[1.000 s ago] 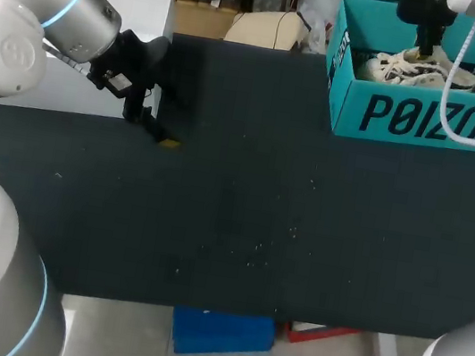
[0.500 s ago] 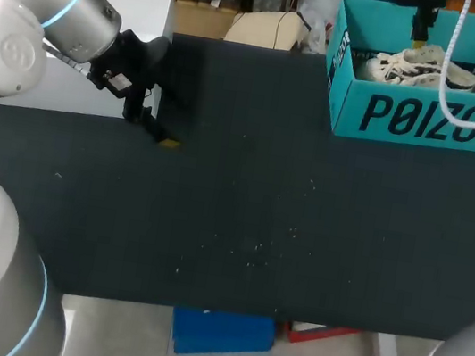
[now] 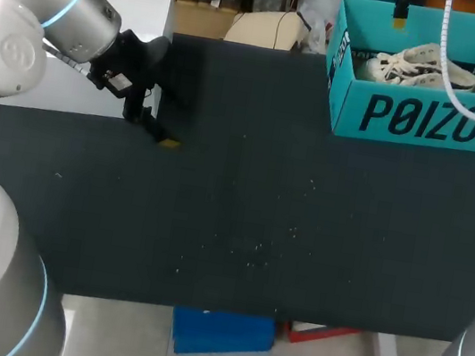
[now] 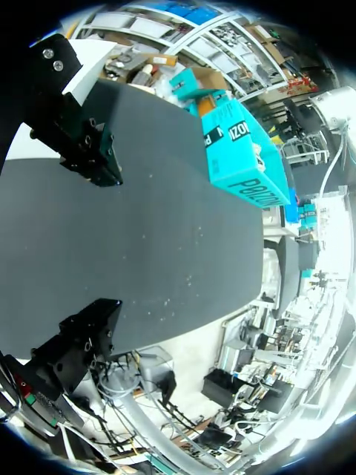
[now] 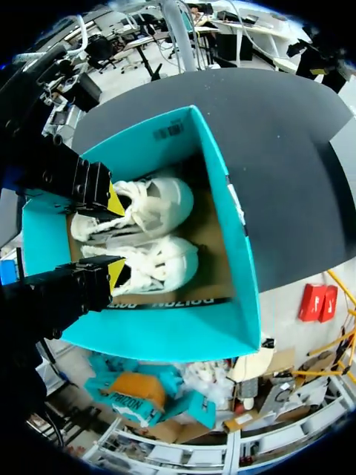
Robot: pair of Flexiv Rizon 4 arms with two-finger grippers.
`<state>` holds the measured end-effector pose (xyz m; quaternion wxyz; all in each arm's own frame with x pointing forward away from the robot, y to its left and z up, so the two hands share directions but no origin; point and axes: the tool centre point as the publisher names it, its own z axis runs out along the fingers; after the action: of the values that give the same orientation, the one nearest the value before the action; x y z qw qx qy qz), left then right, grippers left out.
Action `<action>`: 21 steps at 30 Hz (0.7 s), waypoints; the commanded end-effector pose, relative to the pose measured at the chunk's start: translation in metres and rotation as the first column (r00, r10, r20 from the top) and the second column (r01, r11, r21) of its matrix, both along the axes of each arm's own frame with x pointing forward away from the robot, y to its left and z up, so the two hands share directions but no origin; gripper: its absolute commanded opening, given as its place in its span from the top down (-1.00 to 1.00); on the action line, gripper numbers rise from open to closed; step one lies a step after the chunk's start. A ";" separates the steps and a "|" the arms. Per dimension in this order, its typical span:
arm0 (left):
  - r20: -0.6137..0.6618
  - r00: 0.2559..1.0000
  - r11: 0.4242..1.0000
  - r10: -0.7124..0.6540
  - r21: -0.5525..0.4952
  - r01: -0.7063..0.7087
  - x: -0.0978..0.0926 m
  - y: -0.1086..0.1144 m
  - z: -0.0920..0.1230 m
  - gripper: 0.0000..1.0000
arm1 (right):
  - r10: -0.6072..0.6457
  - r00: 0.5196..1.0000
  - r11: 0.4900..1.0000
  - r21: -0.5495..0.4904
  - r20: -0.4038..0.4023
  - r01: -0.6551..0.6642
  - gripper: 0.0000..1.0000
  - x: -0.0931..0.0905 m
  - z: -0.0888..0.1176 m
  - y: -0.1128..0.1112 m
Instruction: Take the shoe out of the shoebox, open the shoe tongue, remove and reinsert the insole, then place the shoe into the shoebox
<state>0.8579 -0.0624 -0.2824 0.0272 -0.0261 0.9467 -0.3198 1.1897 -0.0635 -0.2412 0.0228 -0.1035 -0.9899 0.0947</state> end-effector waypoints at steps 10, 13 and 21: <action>0.005 1.000 1.000 0.003 -0.001 -0.003 -0.001 0.000 -0.001 -1.00 | 0.056 0.909 0.998 -0.059 0.413 -0.034 0.42 -0.171 0.045 0.043; 0.005 1.000 1.000 0.003 -0.001 -0.003 -0.001 0.000 -0.001 -1.00 | 0.063 0.898 0.997 -0.064 0.436 -0.039 0.43 -0.193 0.044 0.049; 0.005 1.000 1.000 0.003 -0.001 -0.003 -0.001 0.000 -0.001 -1.00 | 0.042 0.888 0.999 -0.032 0.459 -0.030 0.55 -0.251 0.025 0.070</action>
<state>0.8579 -0.0624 -0.2824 0.0273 -0.0261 0.9467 -0.3198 1.0089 -0.0074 -0.2132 0.0974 -0.1255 -0.9858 0.0541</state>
